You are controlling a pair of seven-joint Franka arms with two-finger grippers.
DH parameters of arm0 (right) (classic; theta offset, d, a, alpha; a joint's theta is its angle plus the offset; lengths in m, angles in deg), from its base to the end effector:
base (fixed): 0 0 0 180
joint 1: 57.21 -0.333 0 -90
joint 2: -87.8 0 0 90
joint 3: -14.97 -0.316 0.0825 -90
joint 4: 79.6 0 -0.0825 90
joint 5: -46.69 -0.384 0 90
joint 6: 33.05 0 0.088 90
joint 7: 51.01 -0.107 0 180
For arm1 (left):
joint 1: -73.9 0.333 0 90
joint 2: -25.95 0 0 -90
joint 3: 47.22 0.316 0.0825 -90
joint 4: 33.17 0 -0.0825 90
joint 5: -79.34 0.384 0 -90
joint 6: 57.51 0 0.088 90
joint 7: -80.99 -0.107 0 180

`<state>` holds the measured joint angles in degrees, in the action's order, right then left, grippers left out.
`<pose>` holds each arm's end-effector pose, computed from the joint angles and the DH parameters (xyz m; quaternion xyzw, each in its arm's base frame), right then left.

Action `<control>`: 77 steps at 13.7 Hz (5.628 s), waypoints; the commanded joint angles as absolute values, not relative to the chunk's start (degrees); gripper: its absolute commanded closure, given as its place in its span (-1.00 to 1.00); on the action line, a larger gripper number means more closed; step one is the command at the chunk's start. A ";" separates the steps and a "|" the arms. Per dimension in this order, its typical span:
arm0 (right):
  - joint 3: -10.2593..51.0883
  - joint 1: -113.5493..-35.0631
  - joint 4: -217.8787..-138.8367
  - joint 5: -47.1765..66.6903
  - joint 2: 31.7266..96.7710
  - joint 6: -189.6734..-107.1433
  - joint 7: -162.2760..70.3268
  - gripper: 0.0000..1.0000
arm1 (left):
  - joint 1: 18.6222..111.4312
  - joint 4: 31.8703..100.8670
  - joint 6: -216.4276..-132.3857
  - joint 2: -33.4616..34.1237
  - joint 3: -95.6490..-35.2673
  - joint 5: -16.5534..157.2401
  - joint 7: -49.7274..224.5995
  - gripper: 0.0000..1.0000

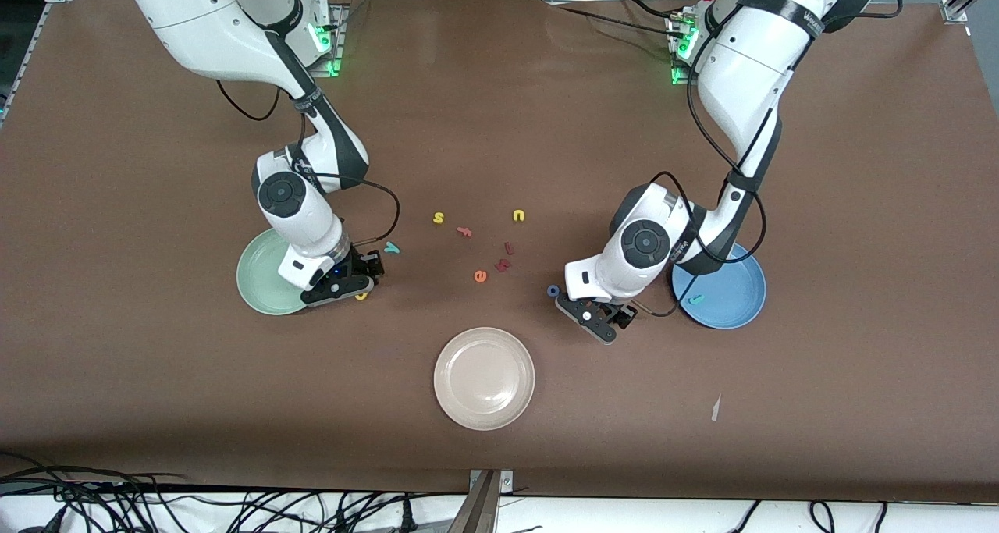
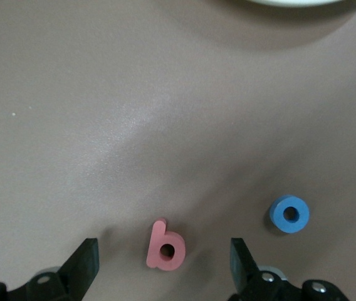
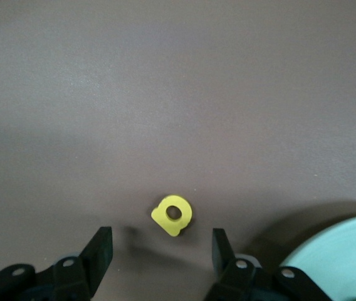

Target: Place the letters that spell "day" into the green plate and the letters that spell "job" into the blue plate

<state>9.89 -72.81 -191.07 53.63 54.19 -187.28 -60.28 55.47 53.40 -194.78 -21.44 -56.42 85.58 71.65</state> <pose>0.5937 0.2257 0.1926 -0.9865 -0.1416 -0.0807 0.0145 0.6445 -0.3149 0.1829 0.9440 -0.3274 0.0312 0.0251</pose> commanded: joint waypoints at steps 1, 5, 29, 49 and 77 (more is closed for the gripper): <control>9.69 -72.85 -190.69 52.93 52.30 -190.80 -60.85 -0.38 | 55.18 51.65 -194.79 -23.26 -56.54 88.55 70.70 -0.77; 9.69 -72.94 -190.96 52.93 51.33 -192.74 -60.76 -0.30 | 55.53 51.65 -194.79 -23.35 -56.54 89.88 70.79 0.37; 10.57 -64.24 -201.40 53.46 66.44 -181.04 -45.73 -0.41 | 72.69 53.94 -168.34 -12.81 -58.55 74.50 96.40 -1.00; 7.32 -77.60 -200.54 53.37 58.01 -191.78 -90.91 -0.35 | 45.34 45.49 -187.32 -24.14 -51.70 79.77 136.44 -1.00; 13.91 -68.55 -196.49 56.62 65.83 -174.12 -57.33 -0.99 | 54.72 54.35 -174.84 -11.95 -51.61 86.10 112.49 0.73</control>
<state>14.40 -70.20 -195.73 56.79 64.32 -175.92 -60.02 51.50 47.41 -175.11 -18.20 -51.28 84.88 119.48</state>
